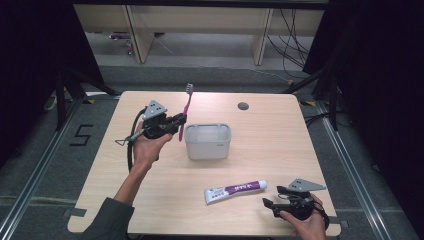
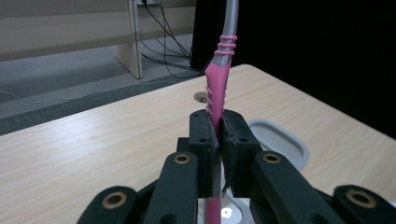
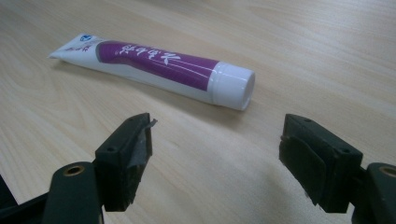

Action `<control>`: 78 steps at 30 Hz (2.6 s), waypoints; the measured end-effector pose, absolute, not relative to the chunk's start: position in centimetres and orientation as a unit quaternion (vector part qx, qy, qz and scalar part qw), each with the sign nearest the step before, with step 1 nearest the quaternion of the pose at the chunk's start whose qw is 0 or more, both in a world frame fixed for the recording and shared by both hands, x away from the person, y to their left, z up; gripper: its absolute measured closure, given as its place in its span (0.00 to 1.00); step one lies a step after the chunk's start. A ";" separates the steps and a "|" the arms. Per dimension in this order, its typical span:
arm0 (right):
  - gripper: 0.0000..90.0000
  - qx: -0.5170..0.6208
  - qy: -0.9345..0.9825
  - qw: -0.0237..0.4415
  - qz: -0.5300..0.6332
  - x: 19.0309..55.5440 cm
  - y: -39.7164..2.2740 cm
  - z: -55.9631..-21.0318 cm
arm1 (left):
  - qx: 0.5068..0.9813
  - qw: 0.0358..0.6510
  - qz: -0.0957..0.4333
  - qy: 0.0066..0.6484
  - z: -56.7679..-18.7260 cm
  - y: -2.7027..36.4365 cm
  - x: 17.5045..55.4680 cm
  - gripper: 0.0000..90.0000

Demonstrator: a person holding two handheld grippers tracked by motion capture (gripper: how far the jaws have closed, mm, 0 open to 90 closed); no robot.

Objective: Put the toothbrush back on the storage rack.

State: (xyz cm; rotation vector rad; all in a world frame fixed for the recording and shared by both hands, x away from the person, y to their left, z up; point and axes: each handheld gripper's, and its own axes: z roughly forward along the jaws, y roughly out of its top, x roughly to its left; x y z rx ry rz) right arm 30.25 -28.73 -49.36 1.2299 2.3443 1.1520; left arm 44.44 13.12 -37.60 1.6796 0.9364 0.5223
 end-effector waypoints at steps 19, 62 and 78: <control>0.29 0.425 0.803 0.119 0.400 30.2 -28.8 -49.4 | 0.696 0.552 0.228 0.399 -38.5 10.8 46.7 0.92; 0.29 0.423 0.805 0.121 0.398 30.2 -28.8 -49.4 | 0.694 0.538 0.230 0.420 -43.7 11.0 47.6 0.89; 0.29 0.431 0.802 0.112 0.398 30.1 -28.6 -49.4 | 0.694 0.516 0.237 0.442 -43.1 11.9 46.9 0.61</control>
